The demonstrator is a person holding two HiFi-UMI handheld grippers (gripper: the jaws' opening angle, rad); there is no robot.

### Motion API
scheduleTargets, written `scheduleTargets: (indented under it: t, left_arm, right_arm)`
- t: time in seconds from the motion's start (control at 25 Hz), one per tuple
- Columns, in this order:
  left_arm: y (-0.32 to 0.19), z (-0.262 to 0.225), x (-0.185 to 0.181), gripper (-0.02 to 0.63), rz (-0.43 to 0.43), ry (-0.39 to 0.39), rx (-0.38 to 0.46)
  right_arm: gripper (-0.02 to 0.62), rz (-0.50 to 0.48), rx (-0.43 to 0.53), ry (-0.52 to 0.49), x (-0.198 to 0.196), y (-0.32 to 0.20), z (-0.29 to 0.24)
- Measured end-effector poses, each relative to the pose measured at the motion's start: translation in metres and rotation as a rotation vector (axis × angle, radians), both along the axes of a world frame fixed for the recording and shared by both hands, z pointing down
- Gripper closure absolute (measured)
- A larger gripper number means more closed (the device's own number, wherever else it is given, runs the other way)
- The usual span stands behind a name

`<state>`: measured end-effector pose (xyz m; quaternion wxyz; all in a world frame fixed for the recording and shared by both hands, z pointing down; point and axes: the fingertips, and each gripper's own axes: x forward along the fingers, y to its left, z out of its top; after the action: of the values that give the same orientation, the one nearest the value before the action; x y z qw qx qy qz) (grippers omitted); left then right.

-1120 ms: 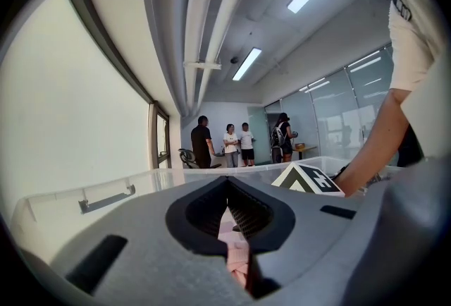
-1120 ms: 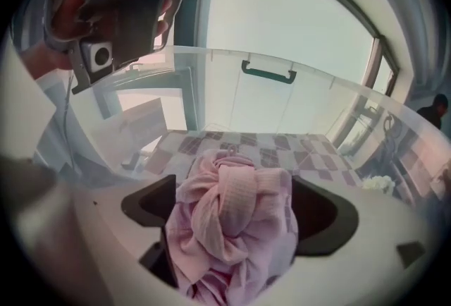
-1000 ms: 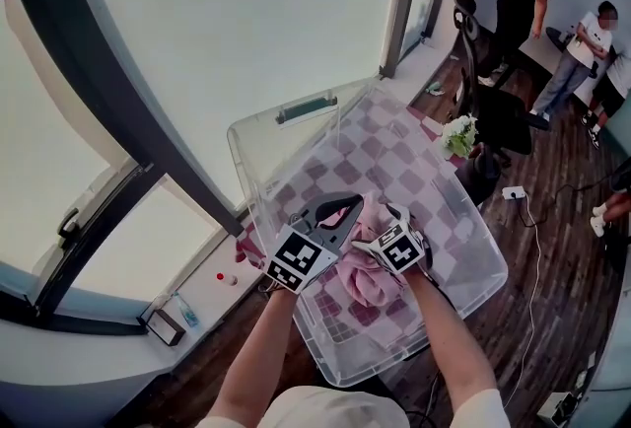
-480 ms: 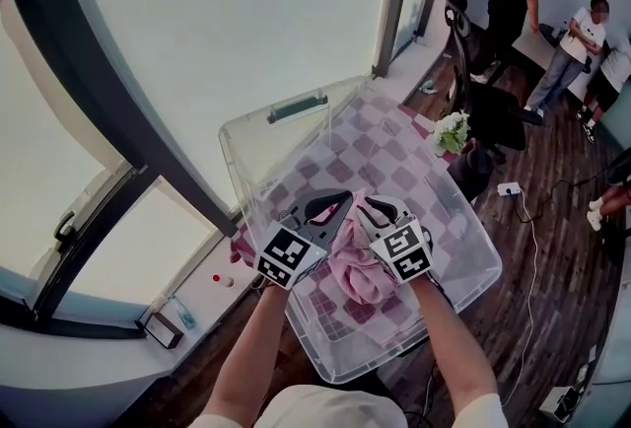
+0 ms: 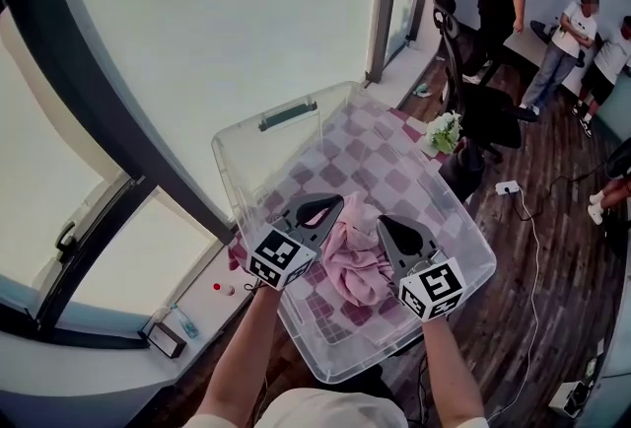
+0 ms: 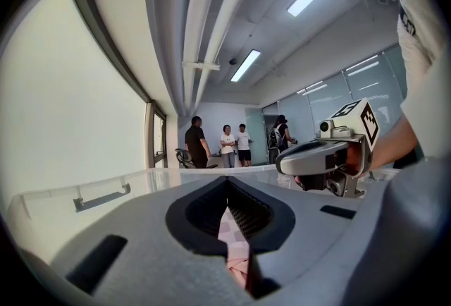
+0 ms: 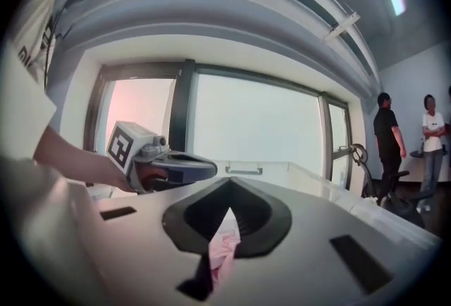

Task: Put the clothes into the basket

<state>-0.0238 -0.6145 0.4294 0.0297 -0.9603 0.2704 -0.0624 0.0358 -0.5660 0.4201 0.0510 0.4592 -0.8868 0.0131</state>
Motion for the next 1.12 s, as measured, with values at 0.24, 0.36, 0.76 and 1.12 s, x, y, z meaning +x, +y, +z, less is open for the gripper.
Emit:
scheduleTargets:
  t: [0.24, 0.36, 0.76, 1.12]
  left_arm:
    - [0.011, 0.004, 0.013, 0.592, 0.075, -0.054, 0.026]
    - [0.015, 0.006, 0.017, 0.591, 0.099, -0.065, 0.026]
    - [0.015, 0.010, 0.018, 0.592, 0.099, -0.083, 0.018]
    - [0.016, 0.013, 0.020, 0.591, 0.105, -0.110, 0.016]
  right_arm:
    - [0.578, 0.016, -0.027, 0.012, 0.005, -0.011, 0.008]
    - [0.578, 0.007, -0.044, 0.012, 0.004, -0.010, 0.011]
    - [0.578, 0.001, -0.085, 0.046, 0.001, -0.013, 0.023]
    - [0.578, 0.014, -0.101, 0.072, 0.003, -0.014, 0.027]
